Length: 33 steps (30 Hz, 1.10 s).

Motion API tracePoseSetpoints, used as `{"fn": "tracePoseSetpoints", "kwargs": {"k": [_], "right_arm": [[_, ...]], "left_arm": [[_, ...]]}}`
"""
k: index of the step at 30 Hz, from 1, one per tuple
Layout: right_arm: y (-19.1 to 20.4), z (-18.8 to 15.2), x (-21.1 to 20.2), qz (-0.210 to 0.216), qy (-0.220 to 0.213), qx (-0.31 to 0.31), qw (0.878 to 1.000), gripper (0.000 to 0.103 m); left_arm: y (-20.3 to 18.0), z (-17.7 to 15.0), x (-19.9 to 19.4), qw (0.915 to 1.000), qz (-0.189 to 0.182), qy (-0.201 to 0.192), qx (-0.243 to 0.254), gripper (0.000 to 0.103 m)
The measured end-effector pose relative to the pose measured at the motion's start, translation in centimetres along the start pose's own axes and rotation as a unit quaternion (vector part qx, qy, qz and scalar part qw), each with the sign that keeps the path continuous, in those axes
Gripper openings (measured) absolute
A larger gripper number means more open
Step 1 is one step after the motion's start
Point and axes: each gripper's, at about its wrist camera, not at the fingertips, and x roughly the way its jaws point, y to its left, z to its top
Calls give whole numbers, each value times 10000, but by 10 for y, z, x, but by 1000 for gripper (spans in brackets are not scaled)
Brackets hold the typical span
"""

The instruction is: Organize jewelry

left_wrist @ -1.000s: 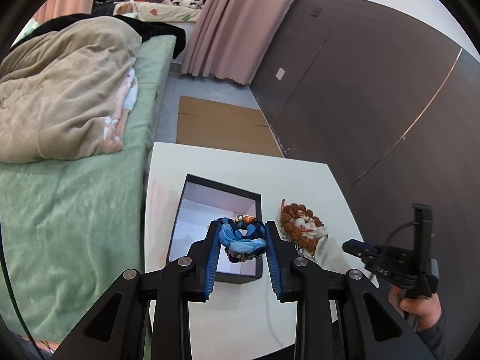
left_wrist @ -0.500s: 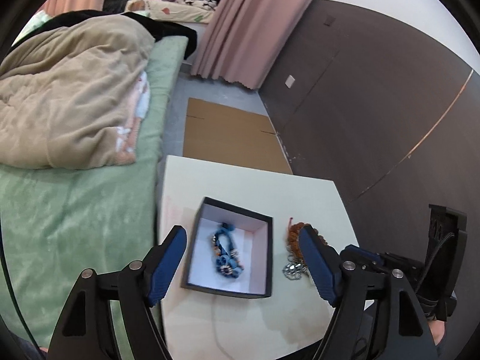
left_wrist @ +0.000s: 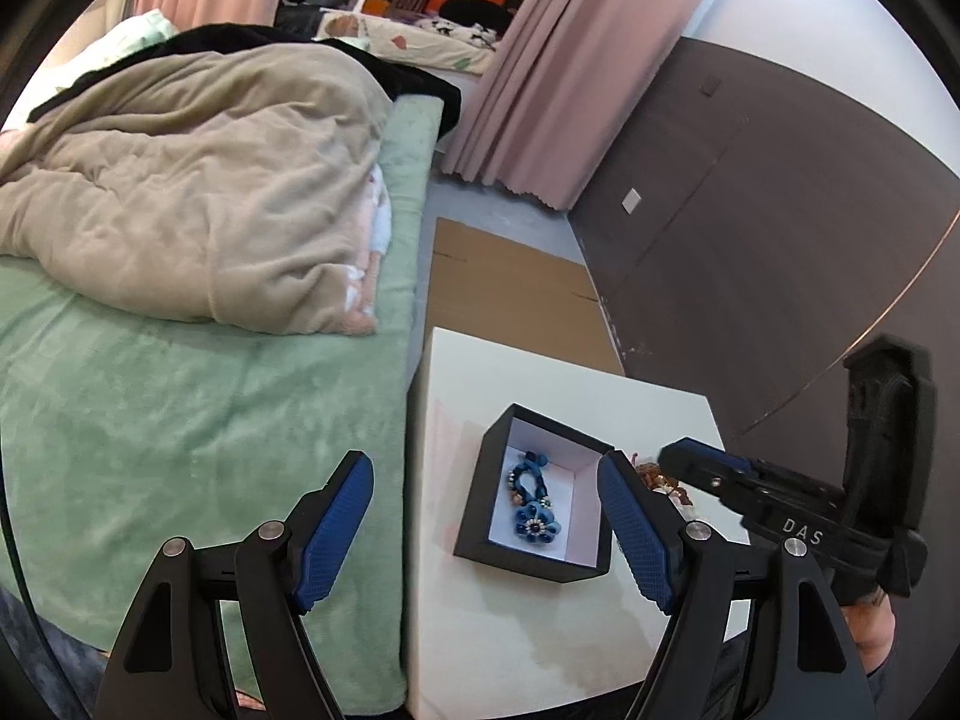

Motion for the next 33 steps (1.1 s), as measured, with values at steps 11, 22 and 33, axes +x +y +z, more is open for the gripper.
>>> {"fn": "tracePoseSetpoints", "kwargs": {"k": [11,22,33], "right_arm": [[-30,-24,-35,-131,-152,508,9985,57],[-89,-63,-98,-511,-512,1148,9908,76],[-127,-102,-137,-595,-688,1582,9832,76]], "left_arm": [[-20,-8,-3,9998,-93,40,159,78],[-76,-28,-1,9977,-323,130,575,78],[-136,-57,7,9915,-570,263,1139,78]]}}
